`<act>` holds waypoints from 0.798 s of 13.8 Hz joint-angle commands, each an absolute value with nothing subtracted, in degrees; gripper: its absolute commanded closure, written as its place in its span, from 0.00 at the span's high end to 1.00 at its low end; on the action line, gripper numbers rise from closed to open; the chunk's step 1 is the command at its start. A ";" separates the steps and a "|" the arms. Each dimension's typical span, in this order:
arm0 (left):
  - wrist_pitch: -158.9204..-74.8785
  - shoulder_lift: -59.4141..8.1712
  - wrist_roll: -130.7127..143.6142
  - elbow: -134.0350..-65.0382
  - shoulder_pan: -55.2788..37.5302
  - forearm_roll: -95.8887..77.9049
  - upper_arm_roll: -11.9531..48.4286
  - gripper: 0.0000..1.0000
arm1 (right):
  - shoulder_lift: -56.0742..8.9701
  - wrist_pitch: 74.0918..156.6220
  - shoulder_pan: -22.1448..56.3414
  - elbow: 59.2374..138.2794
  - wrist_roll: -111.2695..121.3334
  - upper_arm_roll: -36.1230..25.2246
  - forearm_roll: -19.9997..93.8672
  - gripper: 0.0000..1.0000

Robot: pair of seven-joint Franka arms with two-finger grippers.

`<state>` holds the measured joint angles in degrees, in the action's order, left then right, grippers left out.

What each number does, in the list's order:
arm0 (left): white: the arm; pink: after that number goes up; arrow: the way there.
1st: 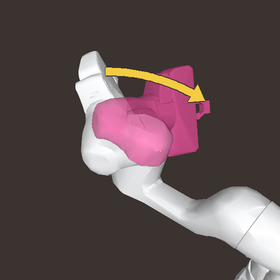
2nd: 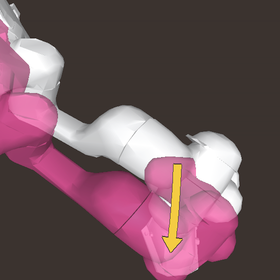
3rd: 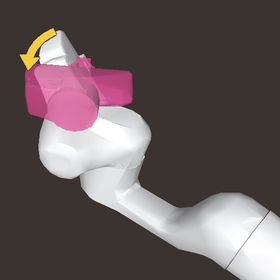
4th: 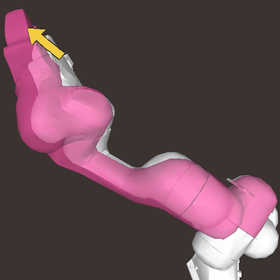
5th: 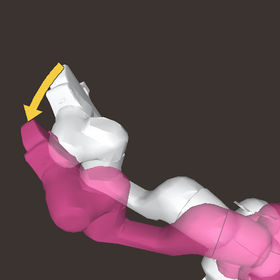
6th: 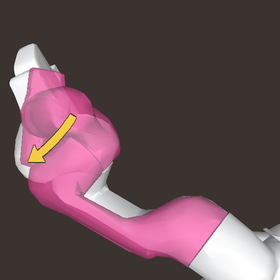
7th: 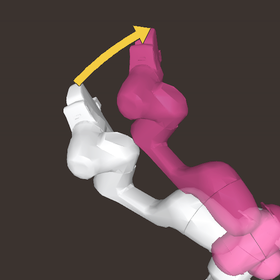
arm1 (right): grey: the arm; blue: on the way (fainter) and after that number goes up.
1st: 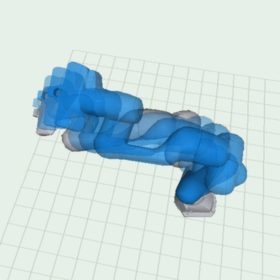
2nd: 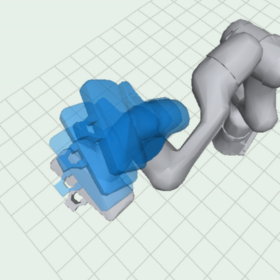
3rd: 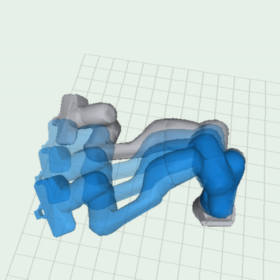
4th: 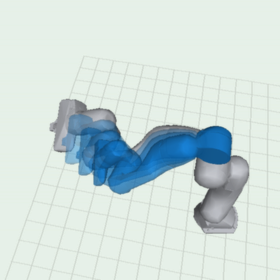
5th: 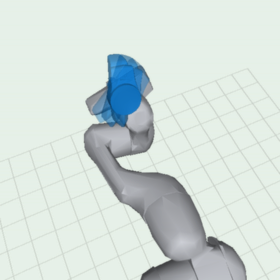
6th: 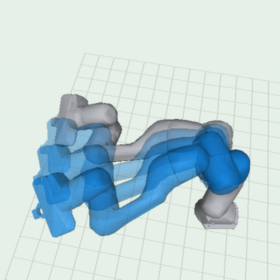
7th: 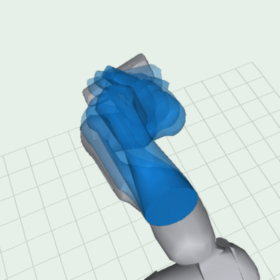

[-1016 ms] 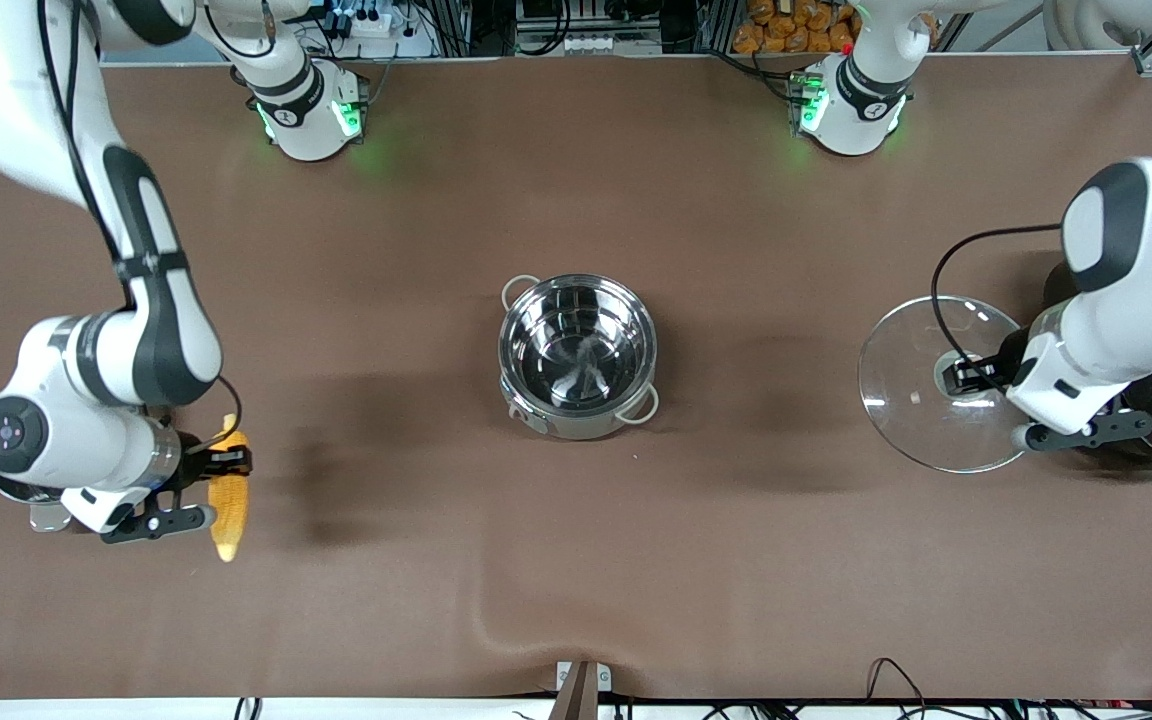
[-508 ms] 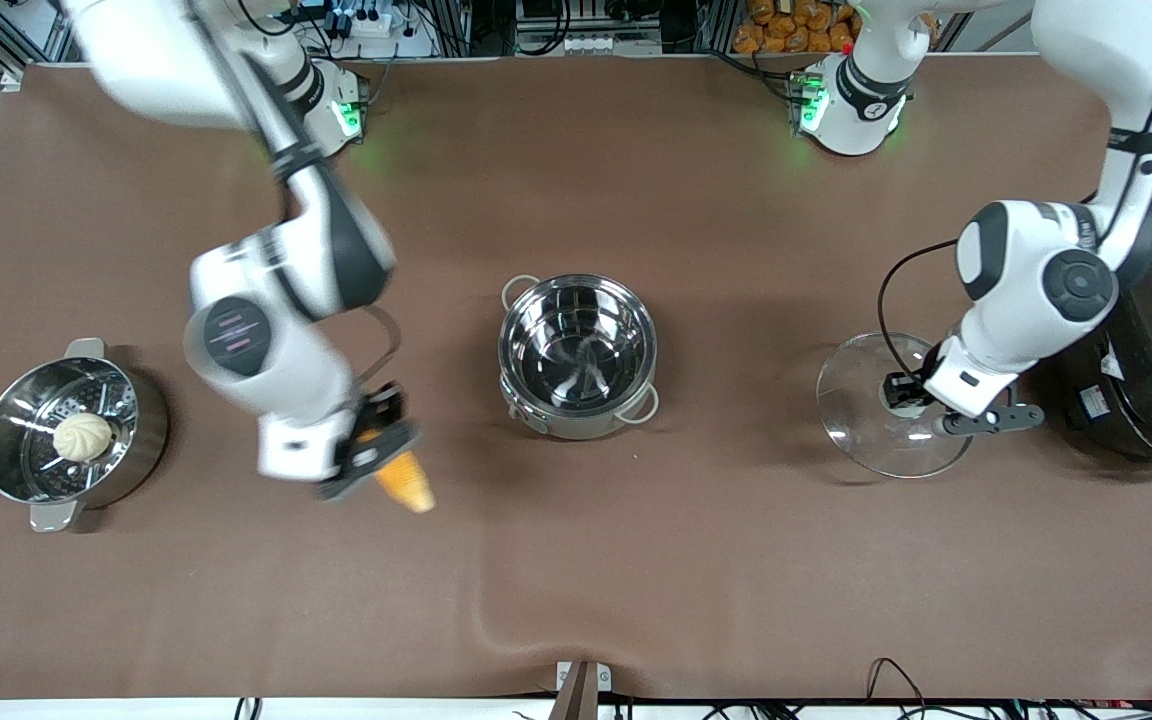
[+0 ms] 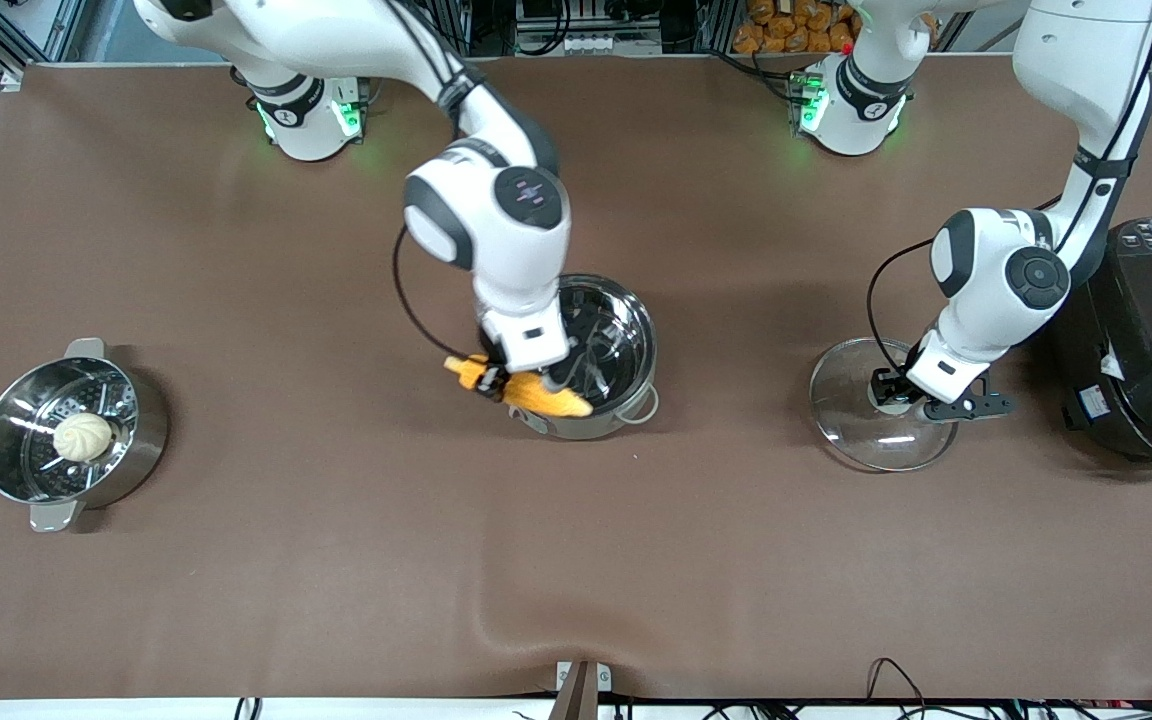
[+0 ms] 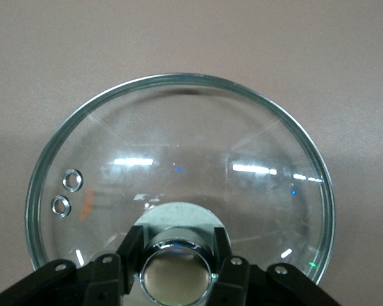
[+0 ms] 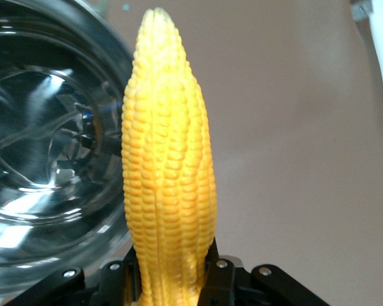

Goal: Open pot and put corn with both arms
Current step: 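Carry the corn into the open pot with the right gripper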

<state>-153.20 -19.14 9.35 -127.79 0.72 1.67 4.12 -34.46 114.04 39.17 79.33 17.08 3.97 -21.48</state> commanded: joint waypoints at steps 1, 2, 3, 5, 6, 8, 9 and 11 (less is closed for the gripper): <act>-154.16 -19.07 8.35 -127.97 0.88 1.32 4.31 0.00 | -34.80 112.77 42.27 79.01 17.58 3.08 -24.16 0.00; -154.16 -19.16 8.35 -127.79 0.79 1.32 4.31 0.00 | -35.07 110.85 42.71 79.10 17.49 3.08 -24.43 0.00; -154.07 -19.25 8.44 -127.71 0.70 1.32 4.31 0.04 | -35.68 109.00 43.06 79.10 16.53 3.16 -24.35 0.00; -153.72 -19.16 9.14 -127.70 0.44 1.41 4.39 0.05 | -36.38 107.23 44.64 79.28 13.03 3.16 -24.35 0.00; -153.55 -18.90 9.40 -127.88 0.35 1.41 4.39 0.05 | -37.00 106.79 45.61 79.28 11.53 3.16 -24.43 0.00; -152.15 -18.20 9.58 -128.14 0.35 1.41 4.48 0.05 | -38.14 107.05 46.40 79.28 7.93 3.16 -24.43 0.00; -151.01 -18.02 9.58 -128.14 0.35 1.41 4.48 0.07 | -38.75 107.22 46.67 79.28 6.78 3.16 -24.61 0.00; -151.00 -18.19 9.58 -127.80 0.26 1.32 4.66 0.60 | -39.90 107.49 47.54 79.02 5.72 3.16 -24.79 0.00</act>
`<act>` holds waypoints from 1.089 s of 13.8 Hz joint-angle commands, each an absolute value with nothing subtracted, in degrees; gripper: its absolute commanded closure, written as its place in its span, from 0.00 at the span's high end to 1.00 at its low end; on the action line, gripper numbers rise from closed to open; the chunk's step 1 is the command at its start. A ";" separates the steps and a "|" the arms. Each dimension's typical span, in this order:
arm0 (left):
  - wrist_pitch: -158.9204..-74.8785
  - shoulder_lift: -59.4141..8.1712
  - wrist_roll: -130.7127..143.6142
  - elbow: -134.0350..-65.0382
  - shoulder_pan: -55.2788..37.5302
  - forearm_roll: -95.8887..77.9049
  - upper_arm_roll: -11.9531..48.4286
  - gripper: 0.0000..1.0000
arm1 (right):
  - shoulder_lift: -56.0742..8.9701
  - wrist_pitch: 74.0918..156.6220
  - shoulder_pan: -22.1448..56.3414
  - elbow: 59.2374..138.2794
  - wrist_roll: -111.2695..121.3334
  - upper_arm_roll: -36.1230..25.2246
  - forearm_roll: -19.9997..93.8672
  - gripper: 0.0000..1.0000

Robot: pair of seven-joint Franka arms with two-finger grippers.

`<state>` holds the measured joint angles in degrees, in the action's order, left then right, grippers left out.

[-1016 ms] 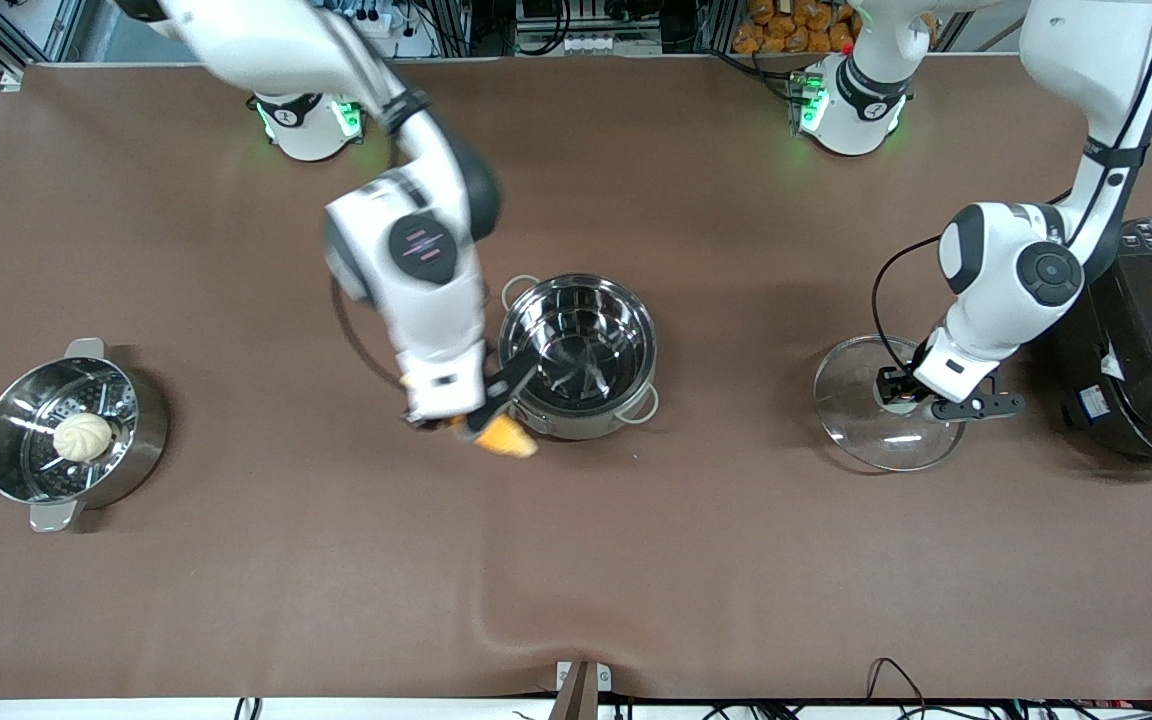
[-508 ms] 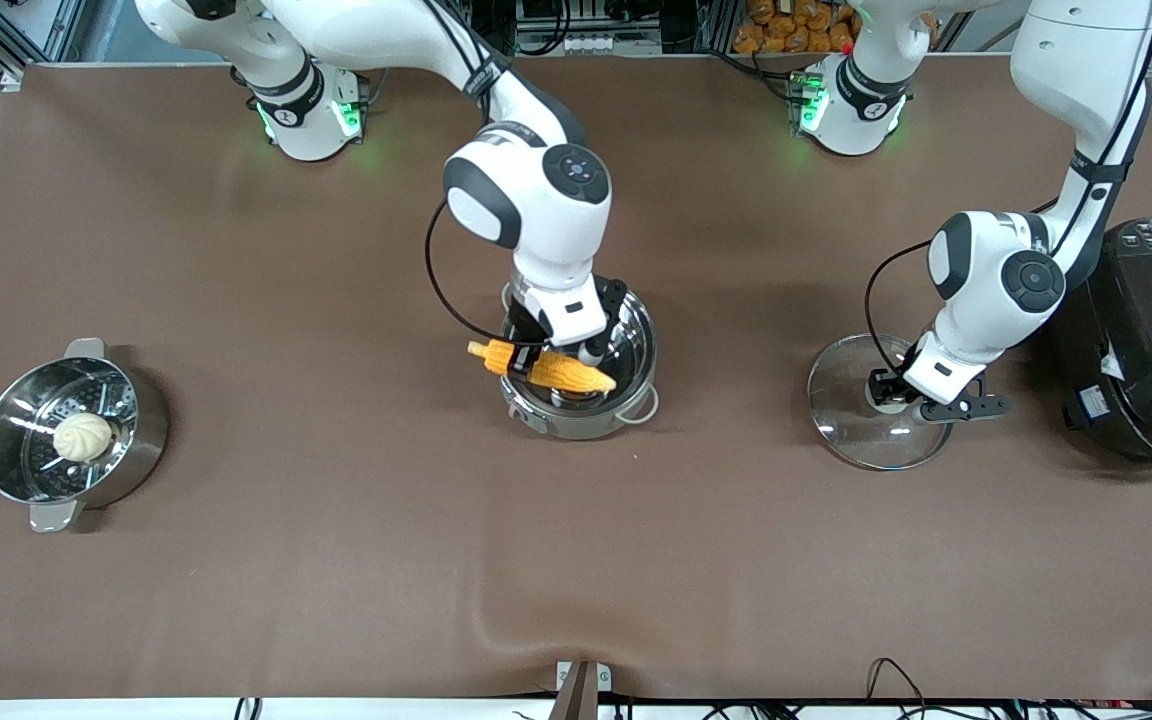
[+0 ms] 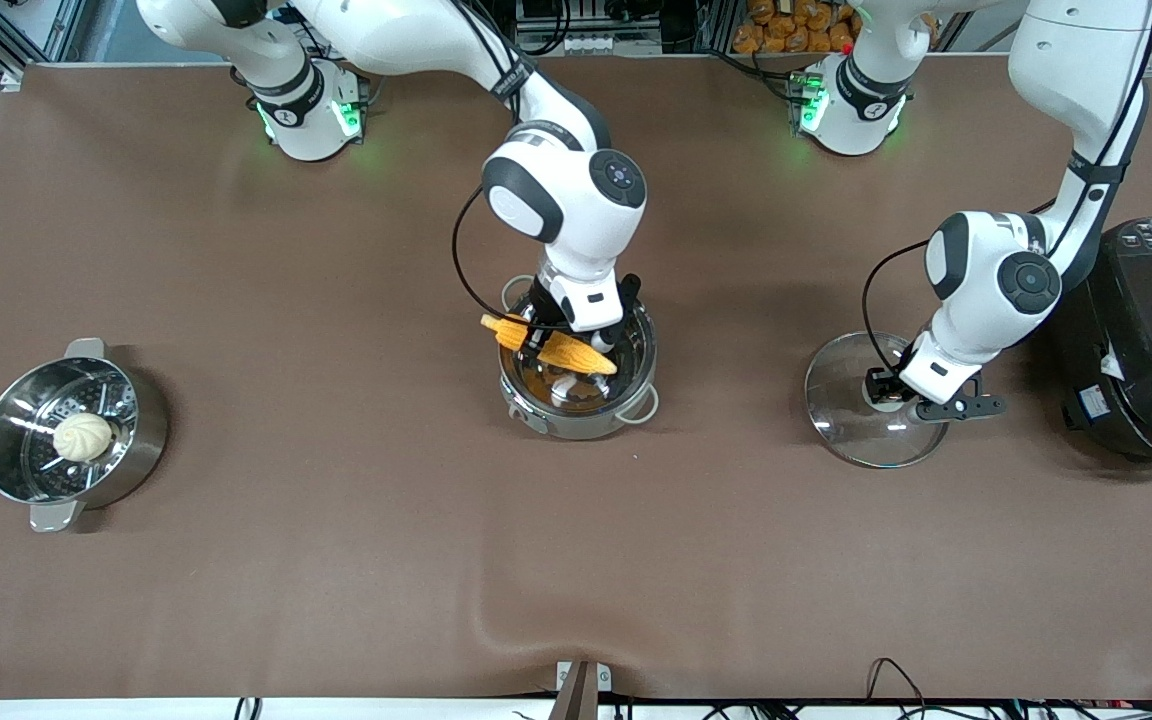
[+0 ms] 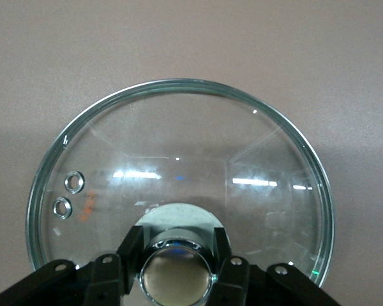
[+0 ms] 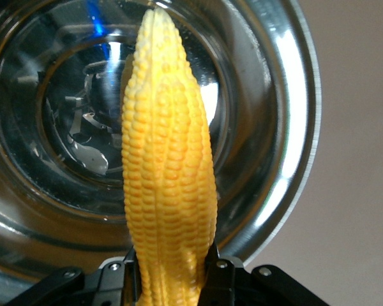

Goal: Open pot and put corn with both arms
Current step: 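Carry the corn into the open pot with the right gripper, then release the corn in the pot while the left gripper sets the lid down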

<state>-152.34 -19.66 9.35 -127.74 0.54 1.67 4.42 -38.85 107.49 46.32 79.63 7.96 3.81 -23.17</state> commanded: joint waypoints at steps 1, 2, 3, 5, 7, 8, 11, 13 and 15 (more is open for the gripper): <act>-151.00 -18.11 9.58 -127.53 0.26 1.41 4.66 1.00 | -40.25 107.49 47.90 78.93 4.67 3.16 -24.79 0.00; -151.00 -17.32 9.32 -127.36 0.26 1.41 4.66 1.00 | -40.43 108.10 47.99 78.84 3.70 3.16 -24.79 0.00; -150.39 -15.92 9.14 -126.66 0.35 1.41 4.66 1.00 | -40.60 109.32 47.99 78.84 3.43 3.16 -24.79 0.00; -144.79 -13.37 9.05 -123.95 0.26 1.41 4.75 1.00 | -40.78 111.17 47.99 78.75 2.82 3.16 -24.70 0.00; -135.75 -10.56 8.70 -118.68 0.44 1.32 5.45 1.00 | -40.78 112.93 47.99 78.66 1.15 3.16 -24.61 0.04; -129.96 -8.98 8.53 -115.00 0.44 1.32 5.45 1.00 | -40.78 113.11 47.99 78.66 0.19 3.16 -24.35 0.54; -110.02 -6.24 8.35 -100.17 0.70 1.23 5.45 1.00 | -40.17 112.85 48.51 78.66 -4.64 3.34 -24.08 1.00; -98.05 -6.94 8.44 -89.52 0.44 0.62 5.45 1.00 | -39.12 112.50 48.43 78.57 -8.24 3.43 -23.56 1.00; -92.22 -6.60 8.44 -84.75 0.61 0.79 5.54 1.00 | -35.87 110.32 47.99 78.57 -10.80 3.43 -22.42 1.00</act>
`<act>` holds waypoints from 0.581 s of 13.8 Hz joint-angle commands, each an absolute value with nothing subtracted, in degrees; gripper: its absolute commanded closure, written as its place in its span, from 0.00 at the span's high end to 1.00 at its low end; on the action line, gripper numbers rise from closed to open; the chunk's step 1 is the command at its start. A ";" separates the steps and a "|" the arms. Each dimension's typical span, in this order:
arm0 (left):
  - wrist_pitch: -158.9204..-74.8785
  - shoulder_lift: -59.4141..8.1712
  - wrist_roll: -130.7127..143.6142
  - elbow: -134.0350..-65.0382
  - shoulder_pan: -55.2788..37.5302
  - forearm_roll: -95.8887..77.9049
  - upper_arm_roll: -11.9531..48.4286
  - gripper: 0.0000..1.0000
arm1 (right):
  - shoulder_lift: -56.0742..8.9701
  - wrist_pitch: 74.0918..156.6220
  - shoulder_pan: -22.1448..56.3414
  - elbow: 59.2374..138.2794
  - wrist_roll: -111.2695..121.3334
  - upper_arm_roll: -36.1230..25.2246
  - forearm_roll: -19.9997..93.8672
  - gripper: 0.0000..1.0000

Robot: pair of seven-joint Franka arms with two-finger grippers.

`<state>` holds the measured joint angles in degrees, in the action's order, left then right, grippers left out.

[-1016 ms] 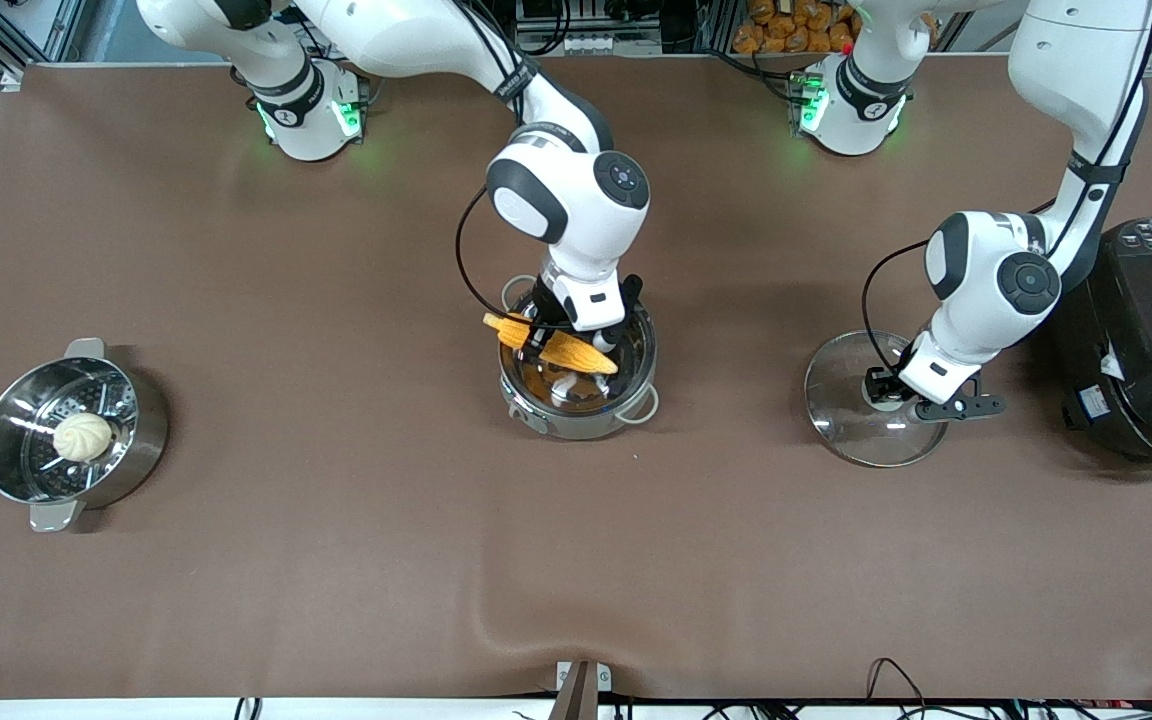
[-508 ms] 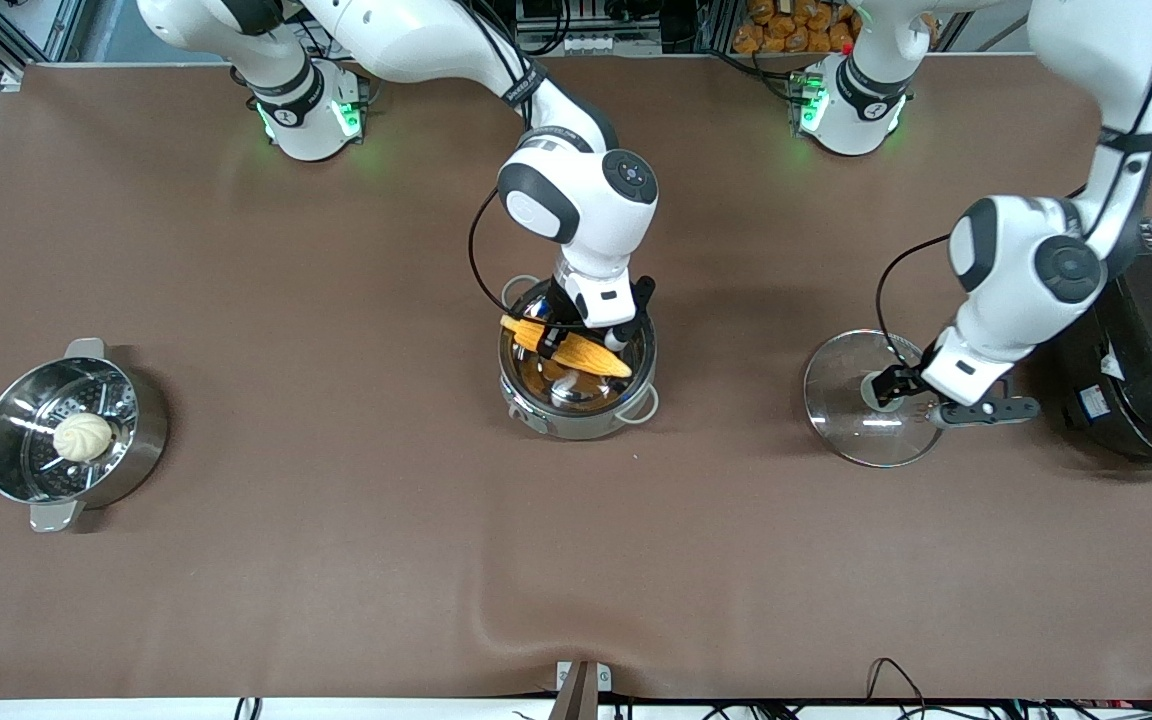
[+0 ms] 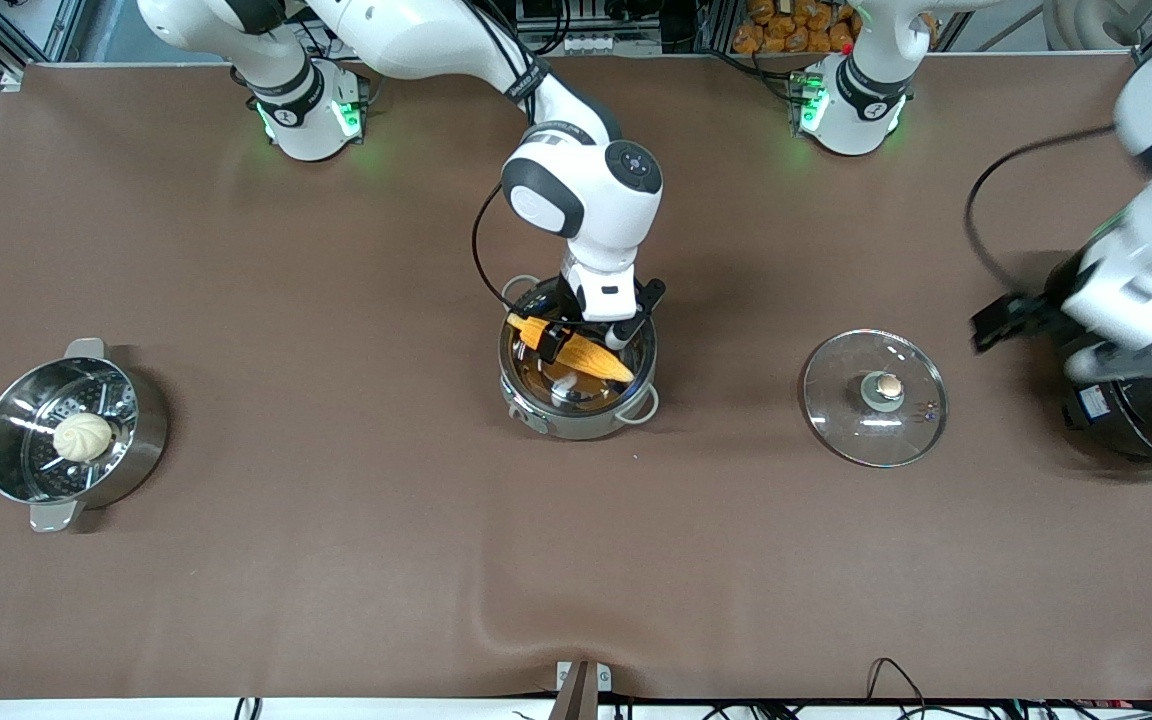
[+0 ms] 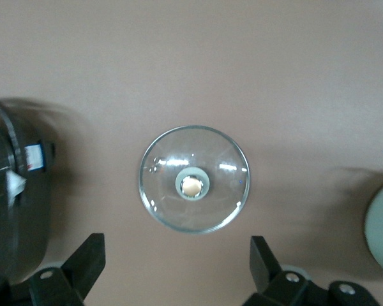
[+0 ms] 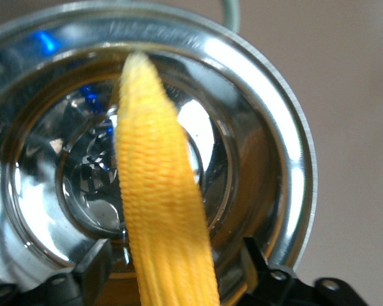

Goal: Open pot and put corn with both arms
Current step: 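Release the corn in the pot while the left gripper sets the lid down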

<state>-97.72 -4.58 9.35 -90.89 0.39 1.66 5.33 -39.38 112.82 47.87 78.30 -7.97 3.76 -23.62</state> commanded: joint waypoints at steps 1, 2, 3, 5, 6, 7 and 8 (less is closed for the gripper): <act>-88.28 -6.59 8.44 -82.90 0.70 1.05 5.71 1.00 | -34.12 108.56 47.47 78.57 -10.98 3.25 -21.19 1.00; -85.20 -6.42 8.44 -81.92 0.79 0.45 5.71 1.00 | -32.45 107.85 45.72 78.57 -10.90 3.16 -19.35 1.00; -84.38 -6.15 8.35 -81.83 0.79 0.61 5.45 1.00 | -30.87 107.41 43.44 78.66 -10.46 3.16 -17.33 1.00; -84.20 -5.72 8.35 -81.83 0.88 1.14 5.27 1.00 | -28.84 105.83 38.69 78.92 -10.28 3.25 -15.56 1.00; -83.85 -5.71 7.91 -81.65 0.79 1.49 5.27 1.00 | -28.05 105.47 36.24 79.27 -10.20 3.25 -15.56 1.00; -83.67 -5.71 7.91 -81.65 0.53 2.10 5.45 1.00 | -26.99 104.16 33.25 79.54 -9.93 3.25 -15.56 1.00; -83.58 -5.54 7.91 -81.65 0.53 2.11 5.54 1.00 | -26.37 103.63 30.18 79.63 -8.28 3.51 -15.21 1.00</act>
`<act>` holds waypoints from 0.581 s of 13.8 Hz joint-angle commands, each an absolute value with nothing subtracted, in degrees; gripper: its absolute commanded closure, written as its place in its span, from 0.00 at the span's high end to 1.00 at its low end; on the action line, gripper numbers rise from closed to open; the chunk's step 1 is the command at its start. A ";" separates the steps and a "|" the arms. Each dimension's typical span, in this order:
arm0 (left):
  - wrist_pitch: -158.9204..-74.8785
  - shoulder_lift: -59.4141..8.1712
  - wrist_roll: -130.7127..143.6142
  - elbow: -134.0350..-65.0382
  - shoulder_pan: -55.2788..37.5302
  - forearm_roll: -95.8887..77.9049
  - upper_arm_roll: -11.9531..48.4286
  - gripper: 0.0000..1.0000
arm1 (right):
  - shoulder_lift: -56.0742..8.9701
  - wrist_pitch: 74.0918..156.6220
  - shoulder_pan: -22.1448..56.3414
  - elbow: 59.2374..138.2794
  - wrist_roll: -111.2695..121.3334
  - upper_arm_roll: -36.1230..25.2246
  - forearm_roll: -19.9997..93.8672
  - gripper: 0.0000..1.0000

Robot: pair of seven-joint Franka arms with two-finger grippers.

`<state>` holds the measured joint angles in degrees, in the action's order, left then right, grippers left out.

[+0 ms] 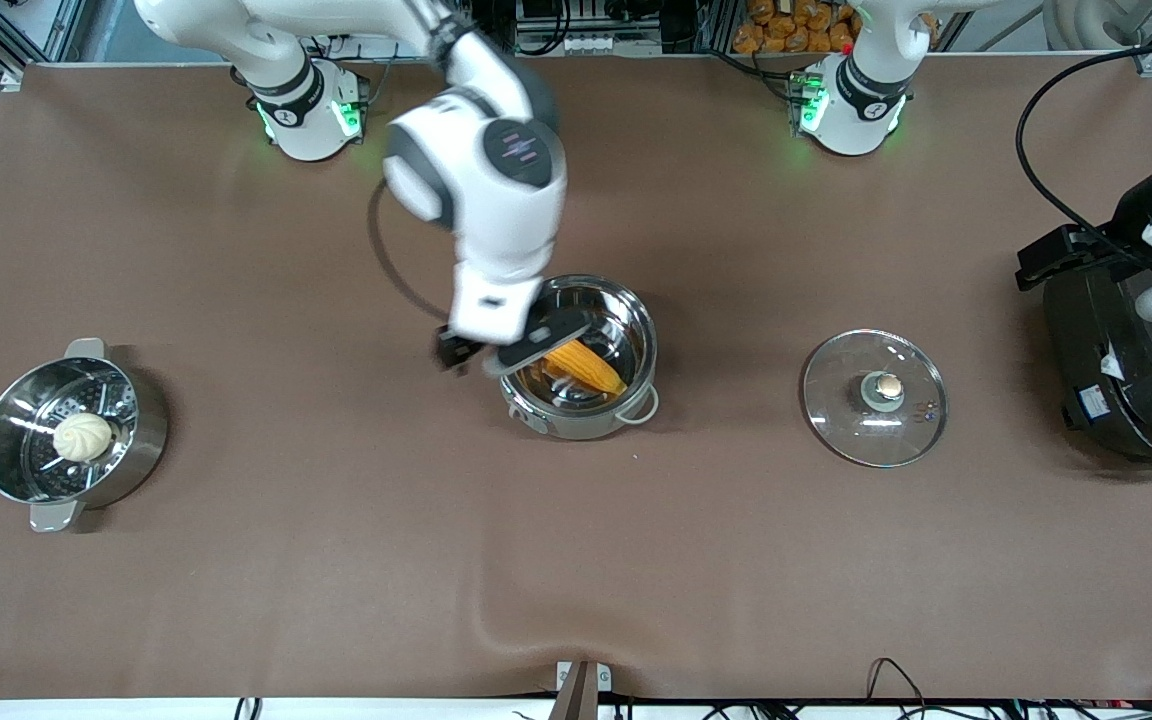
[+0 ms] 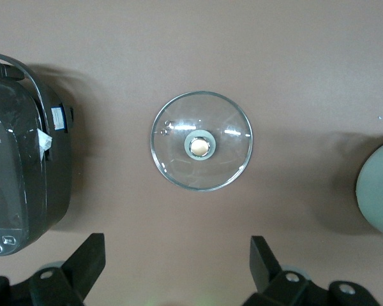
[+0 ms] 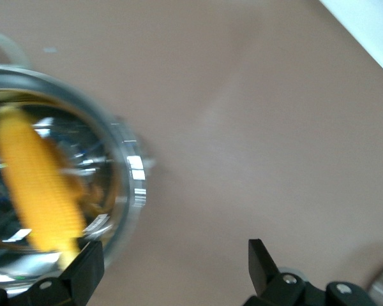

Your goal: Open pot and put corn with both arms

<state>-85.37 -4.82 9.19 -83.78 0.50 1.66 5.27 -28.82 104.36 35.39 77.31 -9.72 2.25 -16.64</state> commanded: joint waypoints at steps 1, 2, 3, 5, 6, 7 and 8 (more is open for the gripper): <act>-82.80 -5.36 7.91 -81.56 0.35 1.94 5.54 1.00 | -25.67 103.19 27.62 79.72 -6.17 3.43 -13.99 1.00; -82.27 -5.10 8.43 -81.56 0.35 1.76 5.71 1.00 | -25.49 102.14 24.81 79.63 -5.20 3.34 -12.67 1.00; -82.18 -5.10 8.35 -81.56 0.35 1.84 5.71 1.00 | -25.23 101.69 21.04 79.72 -4.49 3.43 -11.26 1.00; -81.83 -3.88 8.52 -81.56 0.26 1.50 5.71 1.00 | -23.48 100.12 14.62 80.33 -0.64 3.43 -6.36 1.00; -81.83 -3.43 8.70 -81.56 0.52 1.49 5.71 1.00 | -22.16 99.41 11.63 81.29 1.21 3.43 -2.85 1.00; -81.83 -2.64 8.61 -81.74 0.79 1.58 5.54 1.00 | -20.41 98.88 9.34 82.60 2.45 3.34 -0.03 1.00; -81.83 -0.64 8.61 -82.35 0.88 1.41 5.36 1.00 | -18.65 98.27 7.92 83.66 2.98 3.34 0.61 1.00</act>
